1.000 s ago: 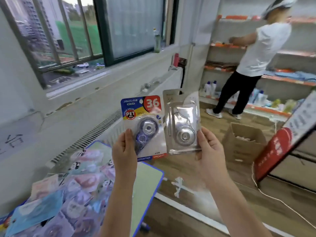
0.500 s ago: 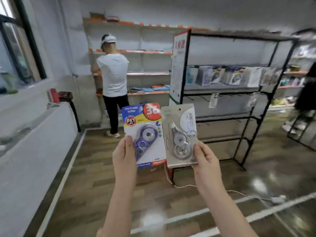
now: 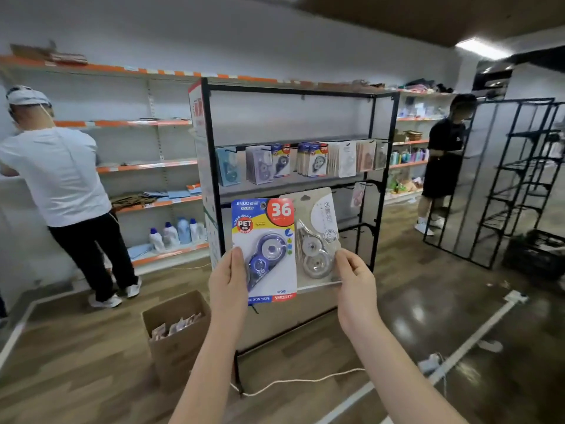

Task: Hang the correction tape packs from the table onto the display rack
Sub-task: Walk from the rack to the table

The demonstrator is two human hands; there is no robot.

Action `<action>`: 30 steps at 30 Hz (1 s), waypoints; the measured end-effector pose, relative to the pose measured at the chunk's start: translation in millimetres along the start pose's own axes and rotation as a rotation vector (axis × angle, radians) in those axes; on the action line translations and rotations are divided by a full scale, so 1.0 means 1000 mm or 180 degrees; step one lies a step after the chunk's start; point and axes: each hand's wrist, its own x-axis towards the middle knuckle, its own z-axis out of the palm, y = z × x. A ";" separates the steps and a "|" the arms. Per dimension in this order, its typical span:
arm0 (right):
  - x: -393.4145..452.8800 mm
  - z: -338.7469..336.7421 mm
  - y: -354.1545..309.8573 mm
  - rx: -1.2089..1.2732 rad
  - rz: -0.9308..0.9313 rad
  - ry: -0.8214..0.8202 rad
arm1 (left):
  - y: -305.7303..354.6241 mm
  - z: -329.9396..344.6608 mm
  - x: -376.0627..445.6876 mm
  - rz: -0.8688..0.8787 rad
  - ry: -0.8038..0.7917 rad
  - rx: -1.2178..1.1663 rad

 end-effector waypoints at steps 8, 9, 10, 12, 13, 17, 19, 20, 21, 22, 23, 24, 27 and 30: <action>0.135 -0.026 0.042 -0.0118 0.0037 0.0336 | -0.082 0.109 0.090 -0.0099 -0.0318 -0.0187; 0.154 -0.028 0.045 -0.0133 0.0037 0.0375 | -0.091 0.124 0.103 -0.0100 -0.0325 -0.0211; 0.174 -0.030 0.047 -0.0137 0.0006 0.0418 | -0.099 0.140 0.117 -0.0086 -0.0351 -0.0238; 0.212 -0.035 0.050 -0.0141 -0.0089 0.0519 | -0.114 0.172 0.143 -0.0069 -0.0407 -0.0331; 0.231 -0.038 0.051 -0.0152 -0.0119 0.0578 | -0.120 0.188 0.156 -0.0061 -0.0455 -0.0367; 0.299 -0.063 0.059 -0.0189 -0.0066 0.0845 | -0.145 0.257 0.186 -0.0116 -0.0549 -0.0434; 0.328 -0.080 0.063 -0.0156 -0.0014 0.1035 | -0.159 0.290 0.193 -0.0202 -0.0669 -0.0461; 0.342 -0.088 0.064 -0.0134 0.0007 0.1120 | -0.169 0.306 0.197 -0.0243 -0.0731 -0.0464; 0.357 -0.097 0.066 -0.0116 0.0019 0.1182 | -0.178 0.323 0.201 -0.0279 -0.0781 -0.0487; 0.372 -0.107 0.067 -0.0110 0.0018 0.1221 | -0.186 0.341 0.206 -0.0297 -0.0816 -0.0496; 0.389 -0.116 0.068 -0.0107 0.0014 0.1241 | -0.192 0.359 0.210 -0.0305 -0.0836 -0.0477; 0.406 -0.125 0.067 -0.0107 0.0003 0.1253 | -0.197 0.378 0.214 -0.0295 -0.0823 -0.0478; 0.462 -0.152 0.063 -0.0129 -0.0070 0.1272 | -0.201 0.438 0.225 -0.0199 -0.0718 -0.0479; 0.519 -0.180 0.053 -0.0215 -0.0166 0.1256 | -0.207 0.499 0.239 -0.0190 -0.0697 -0.0532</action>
